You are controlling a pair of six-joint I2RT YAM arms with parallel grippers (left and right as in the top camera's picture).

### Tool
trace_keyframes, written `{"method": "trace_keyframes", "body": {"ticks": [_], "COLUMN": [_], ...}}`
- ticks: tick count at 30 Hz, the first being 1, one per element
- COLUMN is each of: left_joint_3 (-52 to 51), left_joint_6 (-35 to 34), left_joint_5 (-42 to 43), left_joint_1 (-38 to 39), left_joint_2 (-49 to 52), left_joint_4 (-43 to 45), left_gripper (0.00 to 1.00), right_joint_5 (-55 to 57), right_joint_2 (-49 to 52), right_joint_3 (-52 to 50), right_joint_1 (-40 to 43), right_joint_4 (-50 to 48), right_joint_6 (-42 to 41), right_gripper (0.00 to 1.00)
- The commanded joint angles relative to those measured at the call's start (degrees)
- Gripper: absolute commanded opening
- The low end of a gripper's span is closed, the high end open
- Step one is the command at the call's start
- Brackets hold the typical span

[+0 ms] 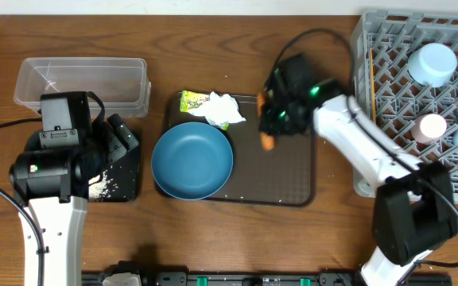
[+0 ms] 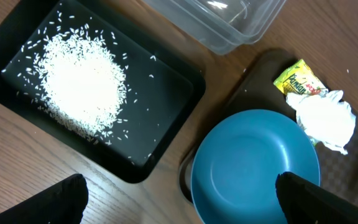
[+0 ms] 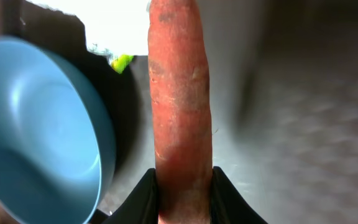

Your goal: Sort waste into correct bins and load items into the dishwasher rack

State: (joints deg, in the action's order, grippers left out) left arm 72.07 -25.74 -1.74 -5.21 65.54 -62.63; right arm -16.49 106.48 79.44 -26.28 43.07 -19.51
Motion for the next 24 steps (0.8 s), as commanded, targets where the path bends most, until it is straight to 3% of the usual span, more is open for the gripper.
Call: {"method": "trace_keyframes", "body": {"ticks": [1, 7, 15, 21, 24], "left_joint_3": [0.92, 0.92, 0.92, 0.92, 0.92], "left_joint_6": [-0.50, -0.50, -0.50, -0.50, -0.50], "left_joint_5": [-0.44, -0.44, -0.44, -0.44, -0.44], "left_joint_1": [-0.28, -0.28, -0.28, -0.28, -0.28], "left_joint_2": [0.04, 0.04, 0.04, 0.04, 0.04], "left_joint_4": [-0.13, -0.13, -0.13, -0.13, -0.13], "left_gripper": [0.99, 0.99, 0.99, 0.99, 0.99], "right_joint_5": [2.21, 8.81, 8.72, 8.66, 8.28], "right_joint_2": [0.04, 0.04, 0.04, 0.04, -0.13], "right_joint_3": [-3.93, -7.72, -7.93, -7.93, -7.63], "right_joint_1": [-3.08, -7.17, -8.68, -9.64, -9.44], "right_joint_4": [-3.34, -5.18, -4.90, -4.42, -4.20], "right_joint_6": [-5.55, -9.22, -9.64, -9.66, -9.62], "right_gripper": [0.16, 0.22, 0.41, 0.47, 0.57]}}
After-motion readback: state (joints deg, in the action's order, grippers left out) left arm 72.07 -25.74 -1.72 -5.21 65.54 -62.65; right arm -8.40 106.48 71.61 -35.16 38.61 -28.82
